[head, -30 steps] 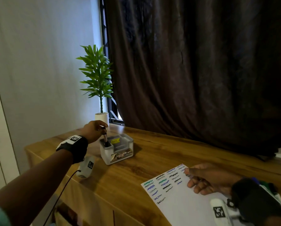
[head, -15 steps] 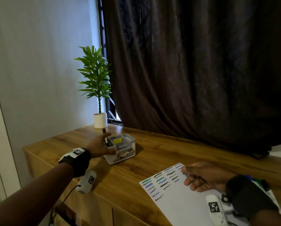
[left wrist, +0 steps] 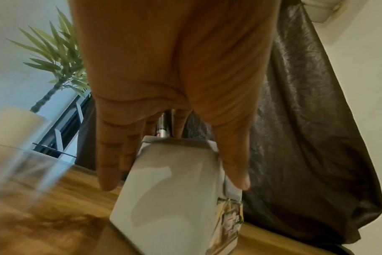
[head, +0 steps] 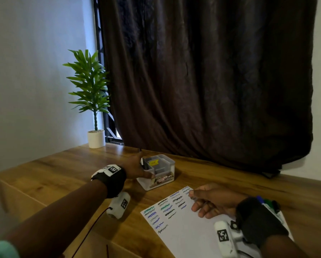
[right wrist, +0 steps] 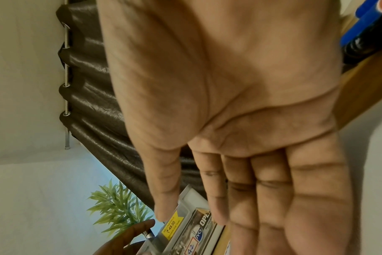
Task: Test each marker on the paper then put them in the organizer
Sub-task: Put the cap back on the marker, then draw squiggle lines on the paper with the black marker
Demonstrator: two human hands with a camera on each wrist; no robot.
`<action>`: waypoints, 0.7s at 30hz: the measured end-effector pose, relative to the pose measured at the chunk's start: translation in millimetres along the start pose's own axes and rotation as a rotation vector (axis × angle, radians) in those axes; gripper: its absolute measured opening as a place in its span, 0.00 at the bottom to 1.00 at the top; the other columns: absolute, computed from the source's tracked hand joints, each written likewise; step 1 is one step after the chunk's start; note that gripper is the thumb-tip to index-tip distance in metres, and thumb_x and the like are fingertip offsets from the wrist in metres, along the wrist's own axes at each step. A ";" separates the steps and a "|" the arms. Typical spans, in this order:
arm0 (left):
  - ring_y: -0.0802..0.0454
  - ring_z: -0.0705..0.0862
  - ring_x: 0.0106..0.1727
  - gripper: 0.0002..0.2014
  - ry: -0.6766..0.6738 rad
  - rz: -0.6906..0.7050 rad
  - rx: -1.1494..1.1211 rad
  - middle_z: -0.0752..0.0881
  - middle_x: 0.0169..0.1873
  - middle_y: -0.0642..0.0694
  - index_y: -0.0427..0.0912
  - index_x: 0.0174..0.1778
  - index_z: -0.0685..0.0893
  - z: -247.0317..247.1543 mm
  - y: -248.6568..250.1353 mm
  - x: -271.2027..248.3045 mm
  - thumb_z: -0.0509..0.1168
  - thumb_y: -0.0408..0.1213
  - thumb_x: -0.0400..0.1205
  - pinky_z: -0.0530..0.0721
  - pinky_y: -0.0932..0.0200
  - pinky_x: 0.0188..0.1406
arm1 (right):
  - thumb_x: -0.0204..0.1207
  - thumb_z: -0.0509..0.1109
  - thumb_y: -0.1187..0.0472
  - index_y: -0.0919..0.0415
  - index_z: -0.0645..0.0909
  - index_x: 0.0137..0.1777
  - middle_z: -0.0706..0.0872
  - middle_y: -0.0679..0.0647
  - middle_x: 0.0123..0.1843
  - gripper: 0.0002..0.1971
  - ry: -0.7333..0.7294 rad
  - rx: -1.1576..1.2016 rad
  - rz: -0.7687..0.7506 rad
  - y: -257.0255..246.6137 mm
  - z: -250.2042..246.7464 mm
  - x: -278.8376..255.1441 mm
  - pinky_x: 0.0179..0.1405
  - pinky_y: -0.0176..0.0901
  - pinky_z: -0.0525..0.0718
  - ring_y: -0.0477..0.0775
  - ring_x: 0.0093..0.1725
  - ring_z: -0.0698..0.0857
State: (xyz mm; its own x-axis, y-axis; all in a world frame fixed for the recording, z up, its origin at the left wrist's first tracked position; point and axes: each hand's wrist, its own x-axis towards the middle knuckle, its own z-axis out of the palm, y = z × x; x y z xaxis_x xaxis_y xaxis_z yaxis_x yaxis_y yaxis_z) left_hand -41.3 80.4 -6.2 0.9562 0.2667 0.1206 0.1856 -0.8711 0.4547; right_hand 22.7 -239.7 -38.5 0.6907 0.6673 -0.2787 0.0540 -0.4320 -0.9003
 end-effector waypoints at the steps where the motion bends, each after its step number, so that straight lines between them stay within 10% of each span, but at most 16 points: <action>1: 0.53 0.80 0.60 0.46 0.009 -0.027 -0.012 0.81 0.64 0.51 0.52 0.76 0.70 -1.5 3.2 -2.0 0.82 0.60 0.63 0.80 0.57 0.58 | 0.84 0.71 0.46 0.59 0.84 0.64 0.95 0.59 0.47 0.18 -0.003 0.004 -0.003 0.1 -0.9 0.3 0.33 0.40 0.83 0.52 0.37 0.89; 7: 0.48 0.79 0.69 0.54 0.216 0.030 -0.139 0.79 0.69 0.46 0.53 0.75 0.73 -14.7 13.7 -22.2 0.73 0.74 0.53 0.81 0.46 0.69 | 0.83 0.72 0.47 0.63 0.86 0.61 0.94 0.58 0.45 0.19 0.066 0.032 -0.055 -0.9 -14.2 1.1 0.22 0.36 0.72 0.48 0.30 0.83; 13: 0.62 0.83 0.60 0.26 -0.113 0.175 -0.083 0.84 0.62 0.58 0.57 0.67 0.82 -7.4 48.4 -66.8 0.76 0.58 0.73 0.78 0.75 0.49 | 0.86 0.69 0.55 0.64 0.86 0.62 0.93 0.56 0.39 0.13 0.295 0.168 -0.136 -14.0 -39.0 -16.4 0.25 0.36 0.76 0.47 0.27 0.83; 17: 0.64 0.73 0.66 0.29 -0.205 0.282 0.016 0.72 0.68 0.65 0.57 0.73 0.77 -1.9 62.9 -89.0 0.74 0.57 0.76 0.71 0.84 0.47 | 0.86 0.69 0.56 0.63 0.87 0.60 0.92 0.58 0.41 0.12 0.417 0.138 -0.097 -9.8 -62.9 -42.0 0.27 0.37 0.80 0.48 0.28 0.84; 21: 0.57 0.76 0.69 0.31 -0.198 0.331 0.013 0.72 0.74 0.55 0.55 0.74 0.76 -5.1 71.2 -102.4 0.75 0.56 0.75 0.79 0.71 0.58 | 0.85 0.71 0.56 0.65 0.86 0.58 0.92 0.60 0.42 0.12 0.469 0.062 -0.043 1.2 -78.4 -77.6 0.29 0.41 0.82 0.51 0.30 0.84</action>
State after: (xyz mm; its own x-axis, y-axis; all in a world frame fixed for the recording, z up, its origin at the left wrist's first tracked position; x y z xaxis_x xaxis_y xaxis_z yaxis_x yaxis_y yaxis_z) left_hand -127.2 -6.8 18.3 0.9898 -0.1137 0.0862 -0.1392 -0.9023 0.4080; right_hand 25.7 -339.6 8.3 0.9407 0.3315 -0.0723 0.0566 -0.3636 -0.9298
